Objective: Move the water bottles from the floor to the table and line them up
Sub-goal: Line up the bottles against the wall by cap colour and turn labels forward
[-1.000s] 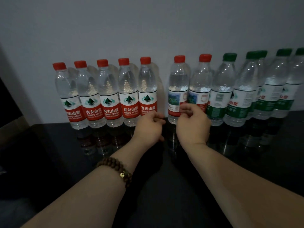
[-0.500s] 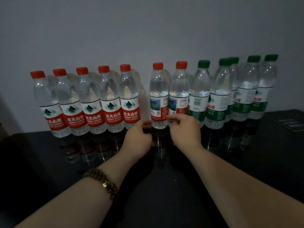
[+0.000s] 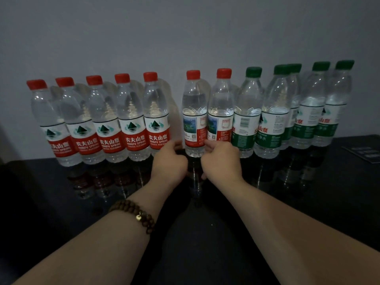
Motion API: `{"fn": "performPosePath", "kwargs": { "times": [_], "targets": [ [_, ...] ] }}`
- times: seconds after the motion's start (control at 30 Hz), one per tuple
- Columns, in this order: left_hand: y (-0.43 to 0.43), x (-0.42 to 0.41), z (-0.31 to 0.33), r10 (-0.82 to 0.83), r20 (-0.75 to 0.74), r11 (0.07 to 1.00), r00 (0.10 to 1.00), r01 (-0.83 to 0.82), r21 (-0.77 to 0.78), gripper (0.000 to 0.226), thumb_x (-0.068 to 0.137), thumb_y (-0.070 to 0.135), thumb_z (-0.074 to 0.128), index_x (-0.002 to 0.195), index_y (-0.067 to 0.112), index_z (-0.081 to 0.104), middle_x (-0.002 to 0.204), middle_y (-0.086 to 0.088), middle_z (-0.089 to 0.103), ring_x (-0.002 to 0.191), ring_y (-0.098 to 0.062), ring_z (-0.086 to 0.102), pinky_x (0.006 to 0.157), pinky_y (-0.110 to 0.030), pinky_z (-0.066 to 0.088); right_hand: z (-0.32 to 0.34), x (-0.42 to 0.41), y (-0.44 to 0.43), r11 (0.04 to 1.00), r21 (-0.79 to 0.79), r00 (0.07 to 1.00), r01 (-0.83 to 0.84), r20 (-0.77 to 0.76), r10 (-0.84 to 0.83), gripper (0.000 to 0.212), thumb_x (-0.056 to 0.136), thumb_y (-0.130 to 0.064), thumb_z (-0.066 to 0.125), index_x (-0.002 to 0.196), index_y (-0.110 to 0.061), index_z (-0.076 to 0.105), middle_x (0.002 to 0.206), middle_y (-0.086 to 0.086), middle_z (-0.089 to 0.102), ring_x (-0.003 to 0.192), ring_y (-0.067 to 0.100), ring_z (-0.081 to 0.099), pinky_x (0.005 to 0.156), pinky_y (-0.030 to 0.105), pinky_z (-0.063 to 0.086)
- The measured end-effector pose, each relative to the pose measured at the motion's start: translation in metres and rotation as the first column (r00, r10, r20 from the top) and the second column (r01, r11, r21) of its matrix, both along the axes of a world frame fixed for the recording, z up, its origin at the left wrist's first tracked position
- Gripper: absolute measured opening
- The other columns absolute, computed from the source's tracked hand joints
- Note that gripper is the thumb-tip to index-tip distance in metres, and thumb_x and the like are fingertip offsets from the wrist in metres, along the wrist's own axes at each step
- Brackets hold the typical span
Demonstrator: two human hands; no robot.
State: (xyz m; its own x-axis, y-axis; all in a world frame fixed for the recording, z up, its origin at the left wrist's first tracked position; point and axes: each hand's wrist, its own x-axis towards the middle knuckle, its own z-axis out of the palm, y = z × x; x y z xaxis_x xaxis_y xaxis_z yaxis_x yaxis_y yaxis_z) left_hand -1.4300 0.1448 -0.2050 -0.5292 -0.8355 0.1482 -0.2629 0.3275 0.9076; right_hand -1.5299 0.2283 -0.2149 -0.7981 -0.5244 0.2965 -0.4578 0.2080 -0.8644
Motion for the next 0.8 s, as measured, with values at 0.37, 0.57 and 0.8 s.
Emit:
{"fn": "performPosePath", "kwargs": {
  "times": [0.37,0.57,0.8],
  "targets": [
    [0.0009,-0.0041,0.0,-0.128,-0.055,0.992,0.99,0.128,-0.01,0.083,0.068,-0.002,0.048,0.147,0.025,0.055,0.137,0.004,0.066,0.116,-0.014,0.064,0.103,-0.037,0.052,0.0012,0.0015,-0.0035,0.989,0.095,0.989,-0.117,0.104,0.107,0.092,0.054,-0.012,0.042,0.143,-0.03,0.059,0.105,0.003,0.079,0.052,0.0,0.062,0.057,0.037,0.065],
    [-0.0021,-0.0032,-0.0025,-0.062,-0.098,0.998,0.993,0.059,-0.033,0.075,0.072,0.0,0.049,0.144,0.02,0.059,0.136,0.003,0.068,0.122,-0.019,0.065,0.102,-0.049,0.055,0.0022,0.004,-0.0017,0.997,0.051,0.995,-0.061,0.088,0.056,0.077,0.063,-0.013,0.043,0.136,-0.023,0.064,0.087,0.002,0.076,0.042,0.017,0.068,0.058,0.041,0.064],
    [-0.0055,-0.0048,-0.0037,-0.091,-0.049,0.995,0.995,0.09,-0.03,0.081,0.073,-0.004,0.048,0.148,0.025,0.055,0.133,0.002,0.069,0.12,-0.017,0.064,0.105,-0.044,0.053,0.0078,0.0098,-0.0011,0.981,0.144,0.991,-0.133,0.053,0.127,0.093,0.055,-0.016,0.044,0.145,-0.039,0.055,0.136,-0.006,0.069,0.114,0.021,0.07,0.083,0.042,0.064]
  ]
}}
